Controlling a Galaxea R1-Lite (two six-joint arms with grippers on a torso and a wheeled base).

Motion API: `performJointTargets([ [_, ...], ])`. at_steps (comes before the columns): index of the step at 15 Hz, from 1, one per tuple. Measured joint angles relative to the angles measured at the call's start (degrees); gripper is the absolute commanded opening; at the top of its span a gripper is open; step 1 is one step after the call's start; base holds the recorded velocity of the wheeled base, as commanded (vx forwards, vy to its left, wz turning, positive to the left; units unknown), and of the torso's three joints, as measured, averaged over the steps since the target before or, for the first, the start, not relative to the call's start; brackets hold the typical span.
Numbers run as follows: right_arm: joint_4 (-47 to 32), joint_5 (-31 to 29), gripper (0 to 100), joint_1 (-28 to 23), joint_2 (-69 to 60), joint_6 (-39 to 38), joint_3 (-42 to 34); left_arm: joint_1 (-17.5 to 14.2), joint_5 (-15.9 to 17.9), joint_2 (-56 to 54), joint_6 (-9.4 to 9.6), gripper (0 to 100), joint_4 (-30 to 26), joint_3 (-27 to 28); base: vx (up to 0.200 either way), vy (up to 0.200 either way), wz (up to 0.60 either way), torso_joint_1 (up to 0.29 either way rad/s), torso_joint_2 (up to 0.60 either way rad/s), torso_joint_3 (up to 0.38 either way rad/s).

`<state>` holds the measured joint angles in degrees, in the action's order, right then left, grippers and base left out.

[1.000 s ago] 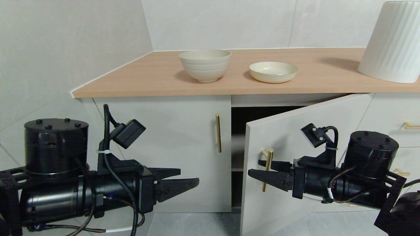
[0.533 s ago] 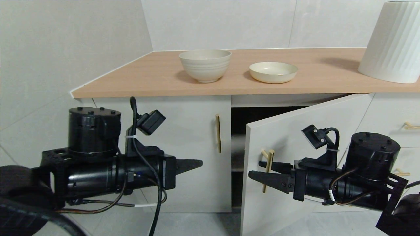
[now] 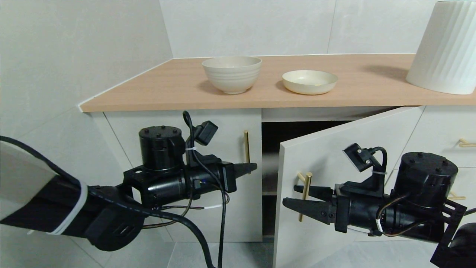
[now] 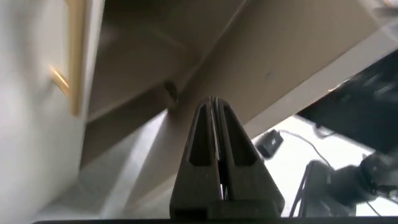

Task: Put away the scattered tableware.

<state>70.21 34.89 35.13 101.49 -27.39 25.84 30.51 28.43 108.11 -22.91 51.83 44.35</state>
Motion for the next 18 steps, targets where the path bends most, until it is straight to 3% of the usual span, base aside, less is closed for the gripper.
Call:
performJointTargets([
  [7,0.0,0.1,100,0.0,0.1,1.2,-0.4,4.3,0.7,8.5,0.09,0,5.9,3.9,0.0,0.0,0.0,0.0,0.0,0.0],
  [11,0.0,0.1,100,-0.1,0.0,1.2,-0.4,6.0,0.4,12.5,0.02,0,13.9,4.6,0.0,0.0,0.0,0.0,0.0,0.0],
  [16,-0.6,0.6,100,-2.8,-0.1,2.7,-0.8,6.7,0.4,14.0,0.0,0,14.2,5.0,0.0,0.0,0.0,0.0,0.0,0.0],
  [18,-0.6,0.5,100,-5.4,0.4,8.5,-0.8,6.8,0.4,14.3,0.0,0,14.1,5.4,0.0,0.0,0.0,0.0,0.0,0.0],
])
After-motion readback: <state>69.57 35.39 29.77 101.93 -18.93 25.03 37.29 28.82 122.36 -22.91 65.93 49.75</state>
